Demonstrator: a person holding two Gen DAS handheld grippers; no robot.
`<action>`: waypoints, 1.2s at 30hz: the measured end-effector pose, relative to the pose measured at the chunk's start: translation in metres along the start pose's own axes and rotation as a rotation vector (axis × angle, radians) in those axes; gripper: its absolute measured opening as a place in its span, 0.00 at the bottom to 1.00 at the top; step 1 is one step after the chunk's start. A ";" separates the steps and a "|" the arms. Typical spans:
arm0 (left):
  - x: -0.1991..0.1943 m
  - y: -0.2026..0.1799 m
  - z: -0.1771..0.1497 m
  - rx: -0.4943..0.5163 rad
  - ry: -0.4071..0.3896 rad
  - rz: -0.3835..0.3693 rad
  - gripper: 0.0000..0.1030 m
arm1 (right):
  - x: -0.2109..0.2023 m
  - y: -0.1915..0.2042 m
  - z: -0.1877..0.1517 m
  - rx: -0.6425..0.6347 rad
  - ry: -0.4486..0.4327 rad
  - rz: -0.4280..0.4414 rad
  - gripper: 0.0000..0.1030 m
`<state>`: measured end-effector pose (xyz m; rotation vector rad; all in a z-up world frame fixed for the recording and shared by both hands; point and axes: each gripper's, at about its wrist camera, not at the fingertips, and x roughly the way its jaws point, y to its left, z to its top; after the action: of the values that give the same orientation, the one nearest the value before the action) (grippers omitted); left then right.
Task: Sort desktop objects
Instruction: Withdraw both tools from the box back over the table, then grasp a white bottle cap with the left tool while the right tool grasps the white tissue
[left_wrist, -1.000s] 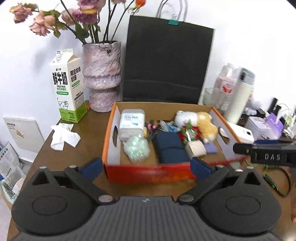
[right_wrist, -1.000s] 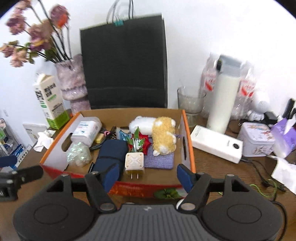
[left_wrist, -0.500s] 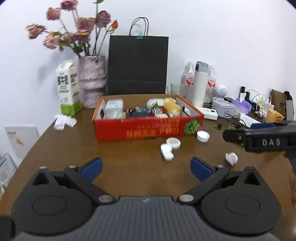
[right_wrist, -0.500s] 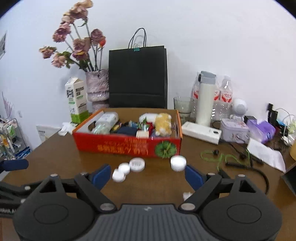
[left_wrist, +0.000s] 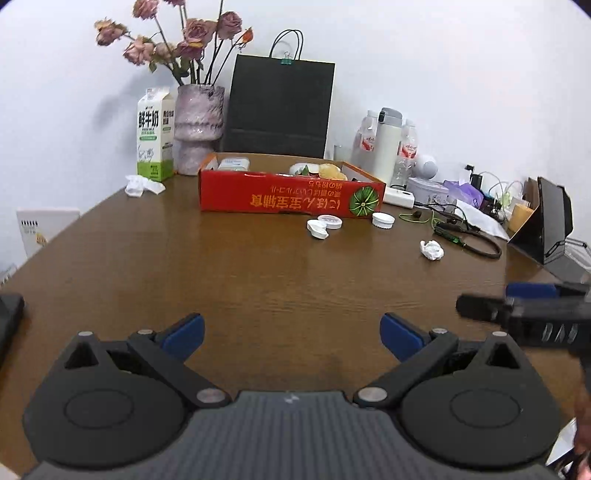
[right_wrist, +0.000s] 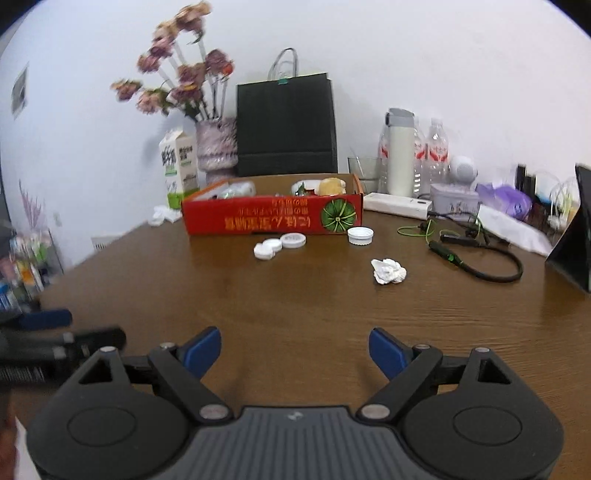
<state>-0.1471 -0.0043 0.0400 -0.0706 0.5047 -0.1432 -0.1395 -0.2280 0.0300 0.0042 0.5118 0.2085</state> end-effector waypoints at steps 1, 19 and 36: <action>-0.002 0.000 -0.001 -0.004 -0.009 0.005 1.00 | 0.000 0.002 -0.003 -0.015 0.002 -0.010 0.84; 0.157 -0.021 0.074 -0.001 0.091 0.003 0.77 | 0.112 -0.082 0.046 0.022 0.100 -0.065 0.70; 0.247 -0.036 0.096 -0.002 0.160 0.009 0.39 | 0.184 -0.079 0.073 -0.053 0.159 0.017 0.29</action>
<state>0.1095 -0.0745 0.0099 -0.0585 0.6647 -0.1399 0.0682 -0.2653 -0.0006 -0.0603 0.6643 0.2407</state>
